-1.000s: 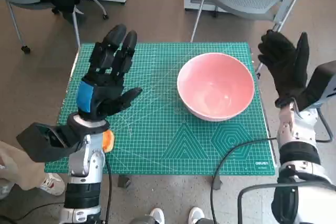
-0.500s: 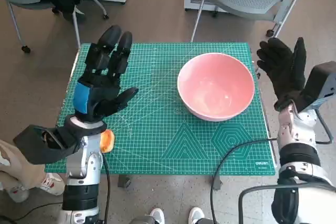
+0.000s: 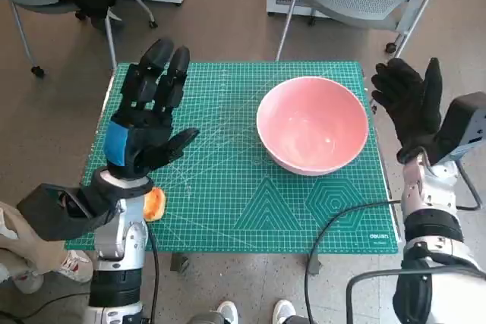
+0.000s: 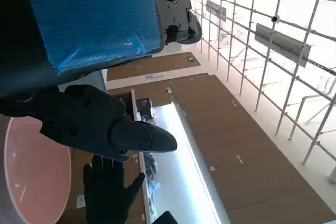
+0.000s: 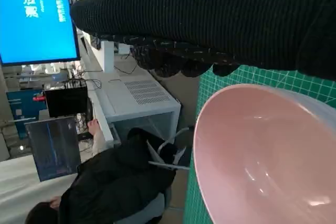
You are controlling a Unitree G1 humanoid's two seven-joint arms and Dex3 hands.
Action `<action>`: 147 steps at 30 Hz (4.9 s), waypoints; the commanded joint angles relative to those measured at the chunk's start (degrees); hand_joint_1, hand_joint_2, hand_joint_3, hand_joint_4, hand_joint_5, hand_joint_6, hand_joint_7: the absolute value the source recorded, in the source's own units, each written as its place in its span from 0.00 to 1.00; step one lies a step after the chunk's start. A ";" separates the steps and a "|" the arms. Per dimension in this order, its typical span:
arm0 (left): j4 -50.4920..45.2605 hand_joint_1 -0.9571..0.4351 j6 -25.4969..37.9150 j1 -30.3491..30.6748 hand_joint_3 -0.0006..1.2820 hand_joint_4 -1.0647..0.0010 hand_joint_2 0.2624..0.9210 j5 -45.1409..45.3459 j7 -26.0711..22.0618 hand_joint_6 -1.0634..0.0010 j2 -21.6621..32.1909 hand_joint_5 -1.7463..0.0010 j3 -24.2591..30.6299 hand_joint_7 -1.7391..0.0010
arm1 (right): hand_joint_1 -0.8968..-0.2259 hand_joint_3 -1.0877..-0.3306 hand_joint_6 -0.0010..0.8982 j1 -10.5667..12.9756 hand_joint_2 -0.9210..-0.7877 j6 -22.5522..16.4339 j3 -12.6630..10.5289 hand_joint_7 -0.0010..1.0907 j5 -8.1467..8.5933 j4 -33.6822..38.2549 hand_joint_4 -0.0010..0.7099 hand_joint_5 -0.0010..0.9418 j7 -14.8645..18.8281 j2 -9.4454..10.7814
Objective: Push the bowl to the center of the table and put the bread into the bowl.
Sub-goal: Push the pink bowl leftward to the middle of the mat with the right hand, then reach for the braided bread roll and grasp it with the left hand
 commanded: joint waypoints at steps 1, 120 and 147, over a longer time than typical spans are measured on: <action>-1.88 0.33 0.73 0.77 0.15 0.93 1.00 0.20 0.44 1.00 0.56 1.00 -0.06 0.74 | 0.36 0.27 0.02 2.16 0.00 1.22 -0.40 0.13 -0.59 1.31 0.00 0.00 0.20 0.27; -6.95 0.34 4.16 3.38 0.17 0.93 1.00 -0.07 2.93 1.00 2.08 1.00 0.35 0.70 | 0.32 0.37 0.10 1.18 0.00 0.58 4.94 0.09 -5.45 1.19 0.12 0.00 -0.66 13.42; -6.11 0.33 3.56 2.82 0.17 0.92 1.00 -0.14 2.47 1.00 1.92 1.00 0.17 0.70 | 0.32 0.32 0.09 2.25 0.00 -22.30 2.23 0.10 3.15 -11.68 0.11 0.00 13.92 14.06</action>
